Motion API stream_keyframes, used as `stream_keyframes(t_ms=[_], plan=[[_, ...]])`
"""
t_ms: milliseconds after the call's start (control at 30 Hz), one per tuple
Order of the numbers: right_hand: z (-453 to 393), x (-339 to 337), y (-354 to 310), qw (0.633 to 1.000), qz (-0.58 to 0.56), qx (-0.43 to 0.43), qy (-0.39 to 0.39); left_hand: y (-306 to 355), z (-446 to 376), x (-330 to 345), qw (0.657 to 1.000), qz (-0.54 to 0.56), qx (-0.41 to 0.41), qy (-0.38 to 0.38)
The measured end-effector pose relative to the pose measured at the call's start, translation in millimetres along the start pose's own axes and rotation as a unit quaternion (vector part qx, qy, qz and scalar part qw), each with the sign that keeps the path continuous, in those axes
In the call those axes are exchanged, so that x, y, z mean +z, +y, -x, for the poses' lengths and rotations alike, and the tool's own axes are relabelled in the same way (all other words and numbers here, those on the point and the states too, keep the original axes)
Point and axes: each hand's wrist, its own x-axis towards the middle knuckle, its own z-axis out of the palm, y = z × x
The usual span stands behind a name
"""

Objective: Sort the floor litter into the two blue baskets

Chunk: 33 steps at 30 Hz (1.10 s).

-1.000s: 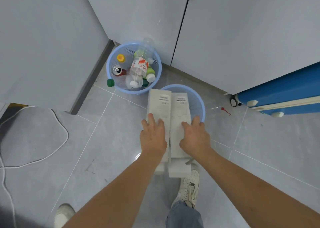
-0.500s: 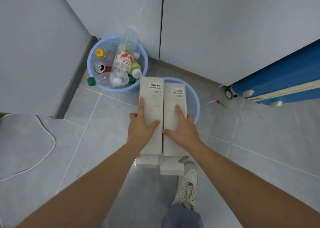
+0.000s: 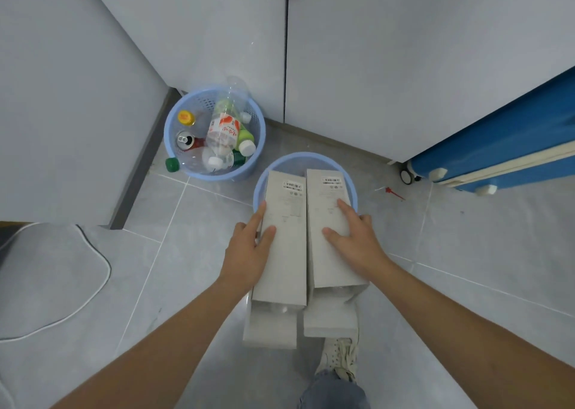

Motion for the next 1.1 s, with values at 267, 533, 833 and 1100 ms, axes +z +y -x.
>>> stream_keyframes(t_ms=[267,533,833,1100], plan=[[-20,-12,-7,0.997,0.052,0.037,-0.050,25,-39,8,0.993,-0.091,-0.066,-0.031],[-58,3,-12,0.963,0.245,0.029,-0.106,29,-74,36,0.960,-0.270,-0.057,-0.057],[-86,0,-27,0.950,0.271,0.071,-0.140,40,-96,46,0.941,-0.326,-0.061,-0.060],[-68,-17,-26,0.976,0.215,0.004,-0.022,56,-94,1,0.963,-0.264,-0.018,-0.049]])
